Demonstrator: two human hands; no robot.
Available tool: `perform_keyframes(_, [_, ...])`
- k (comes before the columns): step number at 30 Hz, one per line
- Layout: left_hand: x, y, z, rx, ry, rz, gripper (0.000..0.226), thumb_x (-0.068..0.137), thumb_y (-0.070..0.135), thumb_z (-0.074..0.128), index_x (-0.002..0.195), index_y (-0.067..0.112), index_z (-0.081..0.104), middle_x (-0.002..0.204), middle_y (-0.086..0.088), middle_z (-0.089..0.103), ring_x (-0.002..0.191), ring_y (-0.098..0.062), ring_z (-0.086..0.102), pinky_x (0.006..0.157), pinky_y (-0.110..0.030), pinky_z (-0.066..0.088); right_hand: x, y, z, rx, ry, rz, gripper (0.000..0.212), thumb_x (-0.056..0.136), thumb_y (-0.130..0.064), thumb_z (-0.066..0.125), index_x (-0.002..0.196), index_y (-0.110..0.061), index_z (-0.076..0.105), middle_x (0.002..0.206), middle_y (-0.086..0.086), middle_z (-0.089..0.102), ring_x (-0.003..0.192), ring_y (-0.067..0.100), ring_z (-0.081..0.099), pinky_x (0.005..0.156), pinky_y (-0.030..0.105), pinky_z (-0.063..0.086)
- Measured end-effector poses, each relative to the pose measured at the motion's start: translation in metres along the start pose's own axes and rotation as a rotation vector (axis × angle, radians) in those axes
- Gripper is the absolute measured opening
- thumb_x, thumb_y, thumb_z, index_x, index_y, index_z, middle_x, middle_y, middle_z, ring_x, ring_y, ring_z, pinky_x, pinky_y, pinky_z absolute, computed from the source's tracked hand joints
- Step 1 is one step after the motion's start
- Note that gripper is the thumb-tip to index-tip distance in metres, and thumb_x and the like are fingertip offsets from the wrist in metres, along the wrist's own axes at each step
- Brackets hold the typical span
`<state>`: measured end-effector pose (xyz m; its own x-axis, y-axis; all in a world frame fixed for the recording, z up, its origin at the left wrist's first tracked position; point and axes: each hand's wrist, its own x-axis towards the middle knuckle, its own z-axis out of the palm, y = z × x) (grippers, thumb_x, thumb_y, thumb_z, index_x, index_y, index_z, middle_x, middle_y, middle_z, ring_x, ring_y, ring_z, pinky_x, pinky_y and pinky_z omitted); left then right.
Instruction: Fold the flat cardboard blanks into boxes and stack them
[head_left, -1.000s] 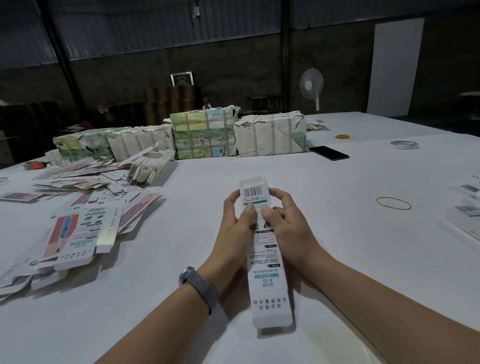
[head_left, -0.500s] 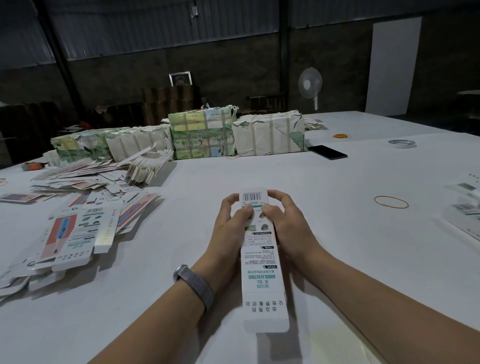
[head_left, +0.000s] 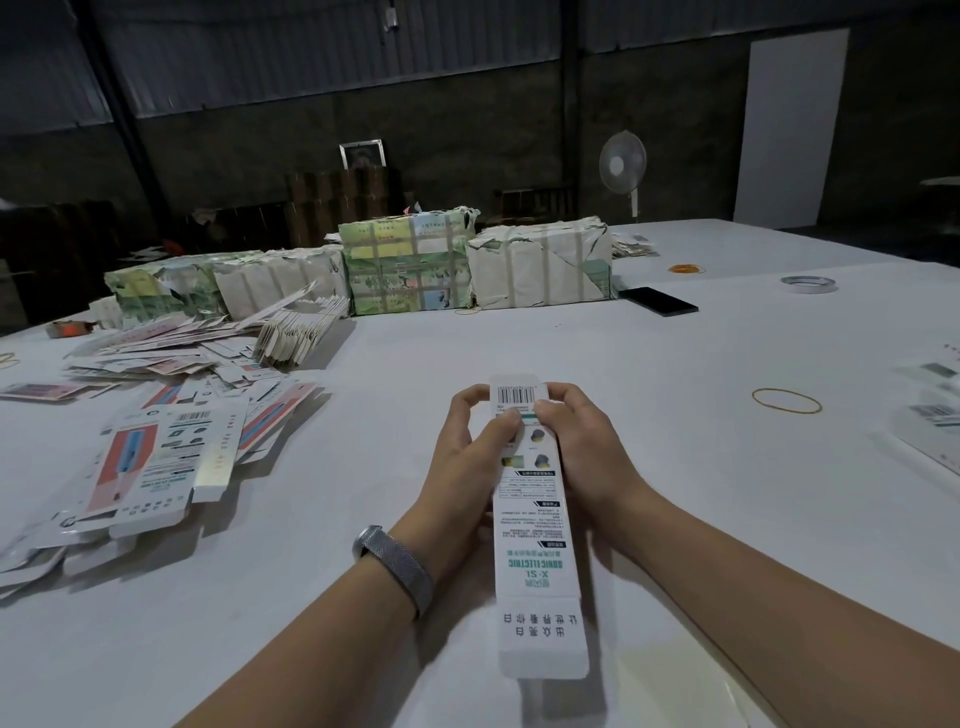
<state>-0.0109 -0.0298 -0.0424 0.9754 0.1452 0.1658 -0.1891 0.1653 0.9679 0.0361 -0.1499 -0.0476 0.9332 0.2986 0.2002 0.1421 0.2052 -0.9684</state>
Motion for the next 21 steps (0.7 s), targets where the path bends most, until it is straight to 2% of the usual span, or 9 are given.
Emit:
perform_keyframes(5, [-0.0005,0.001,-0.0008,-0.004,-0.02,0.003,0.018,0.102,0.016,0.055,0.118,0.024,0.048,0.088,-0.014,0.076,0.064,-0.025,0.069,0.058,-0.035,0.059,-0.0006,0.0003,-0.0001,0.008,-0.013,-0.001,0.015,0.102,-0.017,0.043,0.105,-0.021,0.058,0.082,0.003,0.075,0.063,0.018,0.069,0.058,0.034,0.054])
perform_keyframes(10, [0.0004,-0.0011,-0.0007,0.007,-0.046,0.001,0.02,0.103,0.016,0.054,0.119,0.024,0.047,0.09,-0.013,0.076,0.065,-0.024,0.07,0.058,-0.035,0.06,-0.0006,-0.0022,-0.0002,0.03,0.025,0.001,0.014,0.099,-0.01,0.047,0.106,-0.015,0.058,0.095,0.013,0.074,0.066,0.019,0.07,0.058,0.031,0.056])
perform_keyframes(13, [0.0006,-0.0022,-0.0008,0.004,-0.049,0.002,0.021,0.102,0.017,0.055,0.12,0.024,0.046,0.091,-0.012,0.077,0.066,-0.024,0.07,0.059,-0.035,0.06,-0.0007,-0.0031,-0.0003,0.039,0.036,-0.011,0.015,0.099,-0.007,0.048,0.106,-0.015,0.059,0.096,0.01,0.073,0.068,0.018,0.07,0.06,0.03,0.057])
perform_keyframes(19, [0.0,-0.0017,-0.0007,0.017,-0.058,-0.001,0.025,0.103,0.02,0.055,0.125,0.024,0.044,0.094,-0.013,0.077,0.068,-0.024,0.071,0.059,-0.034,0.059,-0.0027,-0.005,-0.0003,0.063,0.022,-0.071,0.023,0.1,-0.006,0.048,0.111,-0.027,0.05,0.096,0.014,0.071,0.068,0.024,0.069,0.058,0.034,0.057])
perform_keyframes(21, [-0.0002,-0.0009,-0.0009,0.007,-0.072,-0.006,0.025,0.104,0.02,0.054,0.126,0.024,0.043,0.096,-0.014,0.076,0.068,-0.023,0.071,0.058,-0.033,0.059,-0.0037,-0.0053,-0.001,0.057,0.015,-0.091,0.028,0.101,-0.007,0.049,0.111,-0.033,0.047,0.09,0.007,0.074,0.065,0.022,0.07,0.056,0.033,0.057])
